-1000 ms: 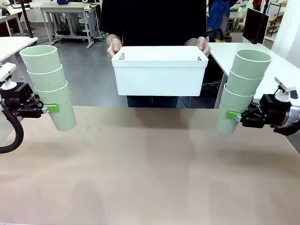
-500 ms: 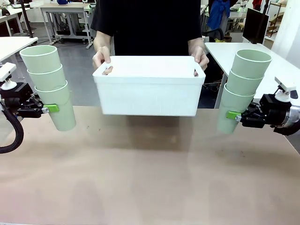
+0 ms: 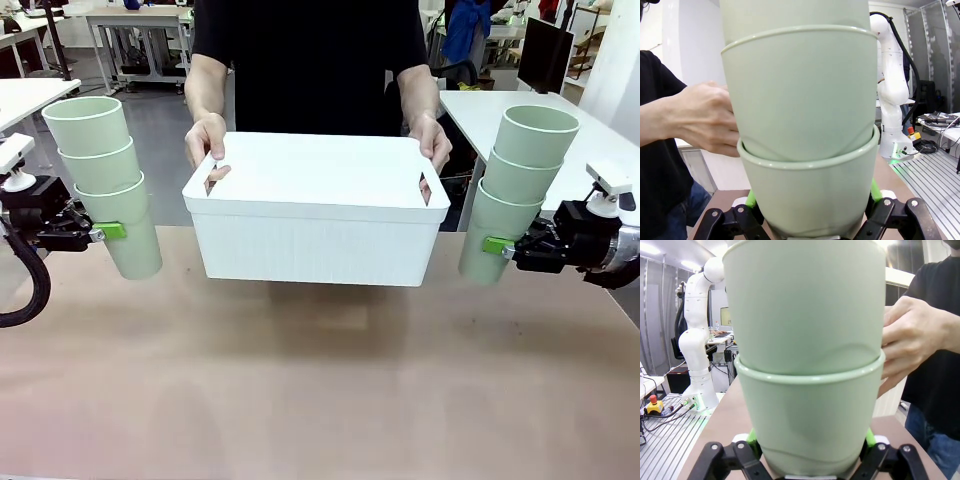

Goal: Stack the cups and store them in the basket.
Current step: Place the stack of Reusable plastic cups into the Pantry Basket.

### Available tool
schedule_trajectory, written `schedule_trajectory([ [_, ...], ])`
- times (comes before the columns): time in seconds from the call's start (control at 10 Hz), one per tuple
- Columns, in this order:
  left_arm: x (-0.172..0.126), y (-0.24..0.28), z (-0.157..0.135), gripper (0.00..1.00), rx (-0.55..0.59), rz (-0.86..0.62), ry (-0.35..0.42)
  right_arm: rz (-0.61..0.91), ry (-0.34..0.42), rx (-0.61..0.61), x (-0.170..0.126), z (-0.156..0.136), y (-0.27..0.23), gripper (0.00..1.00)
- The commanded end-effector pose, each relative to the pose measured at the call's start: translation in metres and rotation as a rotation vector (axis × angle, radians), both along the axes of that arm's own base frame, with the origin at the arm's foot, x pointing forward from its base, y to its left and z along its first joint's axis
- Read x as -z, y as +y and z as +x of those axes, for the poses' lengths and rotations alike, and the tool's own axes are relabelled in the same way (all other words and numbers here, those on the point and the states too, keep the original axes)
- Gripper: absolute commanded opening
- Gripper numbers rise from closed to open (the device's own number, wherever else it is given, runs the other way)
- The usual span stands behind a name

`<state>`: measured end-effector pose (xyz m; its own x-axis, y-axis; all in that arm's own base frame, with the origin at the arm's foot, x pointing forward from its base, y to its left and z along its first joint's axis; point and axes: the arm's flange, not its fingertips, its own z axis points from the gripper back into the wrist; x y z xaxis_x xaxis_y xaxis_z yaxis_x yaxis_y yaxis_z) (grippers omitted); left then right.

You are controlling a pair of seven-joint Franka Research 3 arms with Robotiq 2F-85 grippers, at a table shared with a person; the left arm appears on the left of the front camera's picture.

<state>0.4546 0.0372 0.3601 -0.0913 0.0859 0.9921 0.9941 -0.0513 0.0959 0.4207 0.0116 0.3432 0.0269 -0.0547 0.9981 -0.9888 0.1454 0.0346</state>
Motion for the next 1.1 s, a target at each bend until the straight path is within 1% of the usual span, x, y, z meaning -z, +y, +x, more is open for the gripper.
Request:
schedule_trajectory([
  [0.0,-0.0068,-0.0001,0.0002,0.90,0.001,-0.008,-0.008,0.009,-0.011,0.006,-0.0048,0.0021,0.0010,0.86],
  [1.0,-0.0068,-0.0001,0.0002,0.90,0.001,-0.008,-0.008,0.009,-0.011,0.006,-0.0048,0.0021,0.0010,0.86],
])
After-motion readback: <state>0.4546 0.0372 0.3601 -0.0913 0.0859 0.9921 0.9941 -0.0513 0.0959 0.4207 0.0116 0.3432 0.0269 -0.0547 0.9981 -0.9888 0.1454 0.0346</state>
